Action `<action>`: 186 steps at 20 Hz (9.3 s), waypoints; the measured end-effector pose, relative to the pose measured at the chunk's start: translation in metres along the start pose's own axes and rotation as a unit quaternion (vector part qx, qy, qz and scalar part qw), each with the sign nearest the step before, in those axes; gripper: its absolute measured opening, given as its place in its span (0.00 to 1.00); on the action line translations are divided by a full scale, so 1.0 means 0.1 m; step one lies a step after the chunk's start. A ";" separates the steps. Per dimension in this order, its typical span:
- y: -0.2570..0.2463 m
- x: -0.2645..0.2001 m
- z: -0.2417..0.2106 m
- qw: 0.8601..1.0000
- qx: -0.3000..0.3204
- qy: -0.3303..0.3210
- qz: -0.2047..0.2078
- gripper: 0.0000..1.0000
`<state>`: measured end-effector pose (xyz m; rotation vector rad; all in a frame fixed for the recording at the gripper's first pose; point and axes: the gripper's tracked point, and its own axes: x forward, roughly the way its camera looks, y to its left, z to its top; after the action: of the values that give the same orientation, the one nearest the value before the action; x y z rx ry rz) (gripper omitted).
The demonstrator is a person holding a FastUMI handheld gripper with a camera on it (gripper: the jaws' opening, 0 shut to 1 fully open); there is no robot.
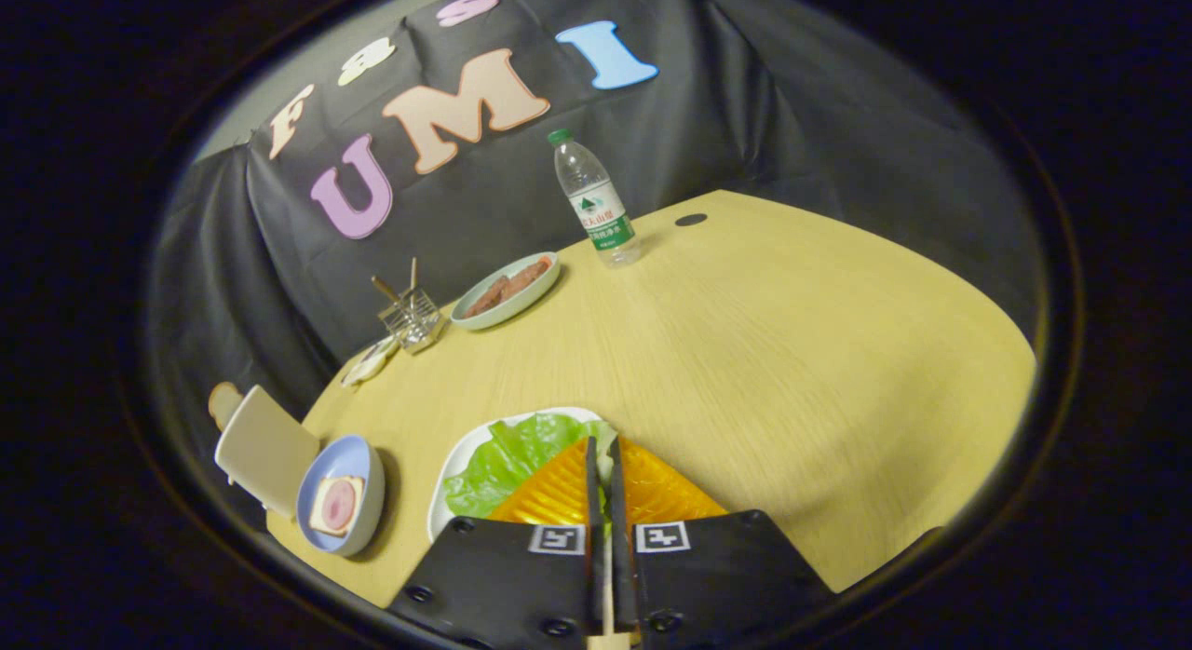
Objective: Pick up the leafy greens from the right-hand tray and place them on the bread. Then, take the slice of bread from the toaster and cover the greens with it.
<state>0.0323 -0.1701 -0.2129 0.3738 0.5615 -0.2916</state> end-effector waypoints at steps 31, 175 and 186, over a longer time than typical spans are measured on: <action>2.18 -1.21 0.57 0.948 0.074 -0.149 0.270 0.03; 2.64 -0.40 -1.14 0.983 0.078 0.041 0.159 0.10; 2.37 -0.42 -0.98 0.984 -0.164 -0.022 0.059 0.60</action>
<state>0.0396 0.0895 -0.2034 0.0817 0.5308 -0.0892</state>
